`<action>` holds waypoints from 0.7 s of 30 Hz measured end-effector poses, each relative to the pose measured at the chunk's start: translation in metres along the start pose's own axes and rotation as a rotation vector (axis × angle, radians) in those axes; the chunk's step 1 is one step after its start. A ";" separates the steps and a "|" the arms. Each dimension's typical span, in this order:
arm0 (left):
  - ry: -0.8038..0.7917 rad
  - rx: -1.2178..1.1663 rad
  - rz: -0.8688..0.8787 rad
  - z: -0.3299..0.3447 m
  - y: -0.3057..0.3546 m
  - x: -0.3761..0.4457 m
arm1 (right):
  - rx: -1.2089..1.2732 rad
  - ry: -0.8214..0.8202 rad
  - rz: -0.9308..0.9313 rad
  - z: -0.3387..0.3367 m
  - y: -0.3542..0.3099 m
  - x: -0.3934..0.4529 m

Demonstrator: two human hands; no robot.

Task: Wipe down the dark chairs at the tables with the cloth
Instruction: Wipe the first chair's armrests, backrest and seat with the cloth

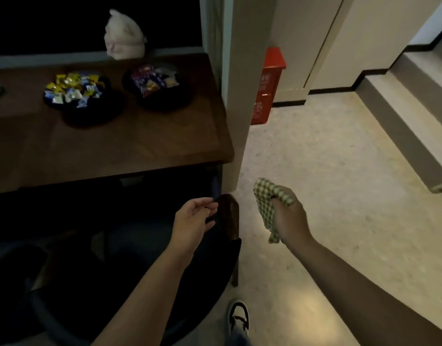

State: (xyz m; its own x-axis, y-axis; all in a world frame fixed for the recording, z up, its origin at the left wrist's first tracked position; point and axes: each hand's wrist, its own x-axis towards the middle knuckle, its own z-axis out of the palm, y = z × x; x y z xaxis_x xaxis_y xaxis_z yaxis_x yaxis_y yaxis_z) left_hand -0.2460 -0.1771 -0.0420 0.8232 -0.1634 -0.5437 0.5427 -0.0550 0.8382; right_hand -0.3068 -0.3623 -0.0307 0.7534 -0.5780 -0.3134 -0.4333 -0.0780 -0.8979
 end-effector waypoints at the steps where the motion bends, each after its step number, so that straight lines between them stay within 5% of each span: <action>1: 0.033 -0.018 -0.021 0.003 -0.011 0.013 | -0.031 -0.048 -0.023 0.010 0.007 0.005; 7: 0.151 -0.076 -0.090 0.019 -0.075 0.069 | -0.225 -0.449 -0.194 0.057 0.075 0.005; 12: 0.126 -0.028 -0.116 0.021 -0.113 0.093 | -0.392 -0.562 -0.313 0.061 0.089 -0.002; 18: 0.125 -0.205 -0.199 0.013 -0.142 0.112 | -0.962 -0.580 -0.684 0.072 0.070 0.012; 21: 0.132 -0.325 -0.250 0.012 -0.150 0.120 | -1.305 -0.831 -0.660 0.089 0.058 0.032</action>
State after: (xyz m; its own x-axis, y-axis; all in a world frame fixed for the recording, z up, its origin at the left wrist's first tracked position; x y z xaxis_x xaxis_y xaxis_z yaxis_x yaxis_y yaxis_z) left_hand -0.2308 -0.1997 -0.2326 0.6628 -0.0556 -0.7468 0.7349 0.2394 0.6344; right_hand -0.2641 -0.3126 -0.1207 0.8146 0.3487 -0.4636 0.2709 -0.9353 -0.2275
